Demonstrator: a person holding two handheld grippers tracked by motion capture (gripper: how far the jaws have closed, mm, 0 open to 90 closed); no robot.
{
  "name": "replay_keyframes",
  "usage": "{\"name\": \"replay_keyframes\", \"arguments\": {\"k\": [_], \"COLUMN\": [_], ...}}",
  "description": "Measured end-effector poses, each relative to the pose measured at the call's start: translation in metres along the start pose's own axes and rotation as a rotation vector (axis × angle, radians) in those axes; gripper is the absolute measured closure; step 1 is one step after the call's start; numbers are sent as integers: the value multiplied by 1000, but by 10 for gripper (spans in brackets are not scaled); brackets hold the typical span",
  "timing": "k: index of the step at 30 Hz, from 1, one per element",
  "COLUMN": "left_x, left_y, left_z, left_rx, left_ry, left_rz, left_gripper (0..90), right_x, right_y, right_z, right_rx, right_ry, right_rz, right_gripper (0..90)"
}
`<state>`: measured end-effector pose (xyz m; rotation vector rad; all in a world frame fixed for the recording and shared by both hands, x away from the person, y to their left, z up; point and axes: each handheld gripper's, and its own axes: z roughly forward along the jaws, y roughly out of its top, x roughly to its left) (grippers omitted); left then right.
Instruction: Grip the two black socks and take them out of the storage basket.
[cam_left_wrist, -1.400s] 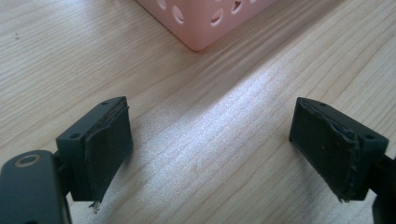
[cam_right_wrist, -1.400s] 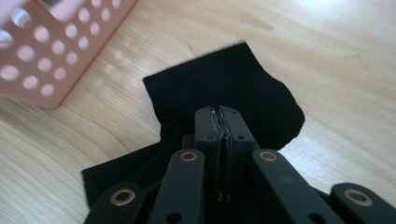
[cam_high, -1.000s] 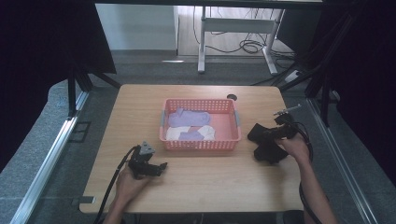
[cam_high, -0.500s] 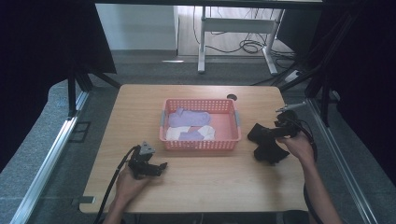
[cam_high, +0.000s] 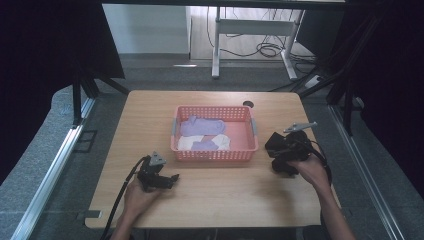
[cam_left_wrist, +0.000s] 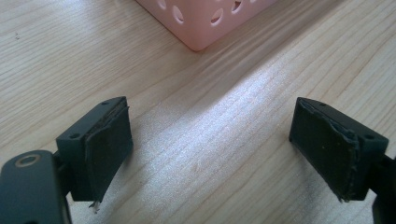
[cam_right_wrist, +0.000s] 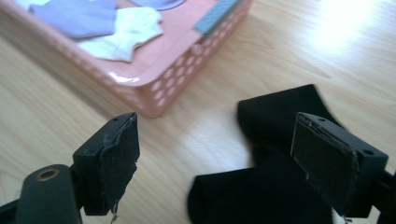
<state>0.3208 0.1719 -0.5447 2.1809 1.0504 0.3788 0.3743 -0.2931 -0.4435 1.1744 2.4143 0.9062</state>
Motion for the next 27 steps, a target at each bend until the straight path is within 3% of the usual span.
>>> {"name": "replay_keyframes", "arguments": {"k": [7, 11, 17, 18, 24, 27], "left_x": [0, 0, 0, 0, 0, 0], "left_y": [0, 0, 0, 0, 0, 0], "left_z": [0, 0, 0, 0, 0, 0], "left_rx": [3, 2, -1, -2, -1, -2], "left_ry": [0, 0, 1, 1, 2, 1], "left_rz": [3, 2, -1, 0, 0, 0], "left_gripper": [129, 129, 129, 129, 129, 129], "right_x": [24, 43, 60, 66, 73, 73], "right_y": [-10, -23, -35, -40, -48, -49], "right_z": [13, 29, 47, 54, 67, 67], "right_rx": [9, 26, 55, 73, 125, 128], "right_ry": [38, 68, 100, 109, 98, 103], "right_rz": [-34, -54, -78, -99, -149, -144], "right_gripper": [138, 137, 137, 137, 126, 136]}}
